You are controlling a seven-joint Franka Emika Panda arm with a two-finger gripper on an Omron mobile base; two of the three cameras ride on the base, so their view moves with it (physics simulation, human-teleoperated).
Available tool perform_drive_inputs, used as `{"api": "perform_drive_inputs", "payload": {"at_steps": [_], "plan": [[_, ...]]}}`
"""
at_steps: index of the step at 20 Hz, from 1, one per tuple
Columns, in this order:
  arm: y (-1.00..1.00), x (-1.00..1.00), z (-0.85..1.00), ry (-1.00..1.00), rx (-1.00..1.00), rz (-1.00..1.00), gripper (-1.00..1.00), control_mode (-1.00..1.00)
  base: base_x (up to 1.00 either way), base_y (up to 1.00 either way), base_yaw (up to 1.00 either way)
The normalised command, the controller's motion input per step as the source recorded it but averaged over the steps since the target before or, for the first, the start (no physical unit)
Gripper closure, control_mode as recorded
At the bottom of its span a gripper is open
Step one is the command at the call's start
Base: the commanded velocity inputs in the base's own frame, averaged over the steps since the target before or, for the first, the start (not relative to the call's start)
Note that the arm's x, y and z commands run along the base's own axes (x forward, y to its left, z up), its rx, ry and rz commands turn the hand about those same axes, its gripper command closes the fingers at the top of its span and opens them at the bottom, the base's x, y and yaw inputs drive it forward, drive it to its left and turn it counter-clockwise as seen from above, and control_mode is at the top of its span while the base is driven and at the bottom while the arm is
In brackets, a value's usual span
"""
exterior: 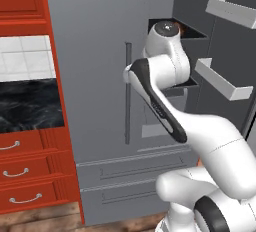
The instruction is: Gather the potato and mushroom from the fridge and place them on a tray on the dining counter. Then gather the fish and chicken drumstick from the fridge and place them on the other tray.
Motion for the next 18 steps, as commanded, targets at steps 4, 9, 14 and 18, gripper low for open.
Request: {"api": "perform_drive_inputs", "payload": {"at_steps": [4,9,14,18], "plan": [[0.51,0.46,0.0,-0.01,0.28,0.19,-1.0,-1.0,0.0,0.0,0.0],[0.19,0.05,0.0,-0.04,0.06,0.05,-1.0,-1.0,0.0,0.0,0.0],[0.0,0.05,0.11,-0.03,-0.06,0.0,-1.0,-1.0,0.0,0.0,0.0],[-0.01,0.0,0.03,-0.1,-0.03,-0.02,-1.0,-1.0,0.0,0.0,0.0]]}}
